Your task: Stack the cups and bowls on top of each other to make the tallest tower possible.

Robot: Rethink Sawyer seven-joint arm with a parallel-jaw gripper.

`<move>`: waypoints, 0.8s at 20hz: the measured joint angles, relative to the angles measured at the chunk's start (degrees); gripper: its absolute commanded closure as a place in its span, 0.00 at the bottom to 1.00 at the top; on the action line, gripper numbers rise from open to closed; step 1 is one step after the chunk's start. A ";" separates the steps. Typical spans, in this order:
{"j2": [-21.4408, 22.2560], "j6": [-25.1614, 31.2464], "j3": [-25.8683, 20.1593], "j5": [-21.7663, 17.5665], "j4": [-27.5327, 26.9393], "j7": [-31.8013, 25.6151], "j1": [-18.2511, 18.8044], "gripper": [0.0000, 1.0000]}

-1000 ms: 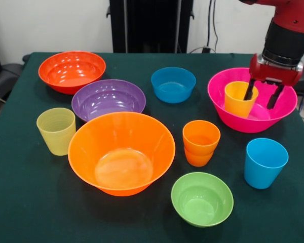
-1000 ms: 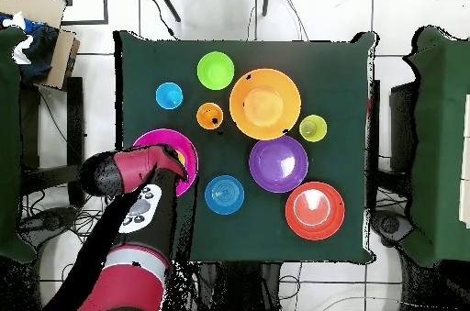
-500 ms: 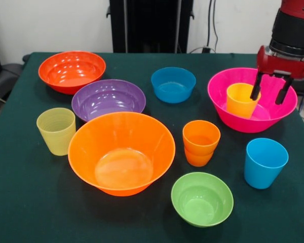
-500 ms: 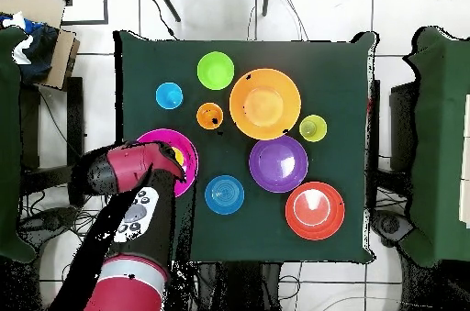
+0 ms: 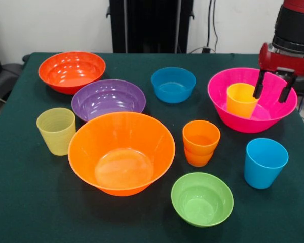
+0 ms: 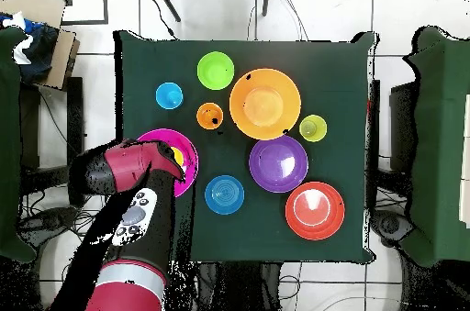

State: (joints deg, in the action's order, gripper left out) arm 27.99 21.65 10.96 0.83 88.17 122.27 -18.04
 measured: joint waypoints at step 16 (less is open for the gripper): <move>2.27 2.06 0.02 0.00 0.36 0.00 -0.15 0.00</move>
State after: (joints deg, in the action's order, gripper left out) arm 30.27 23.72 10.97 0.83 88.53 122.27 -18.18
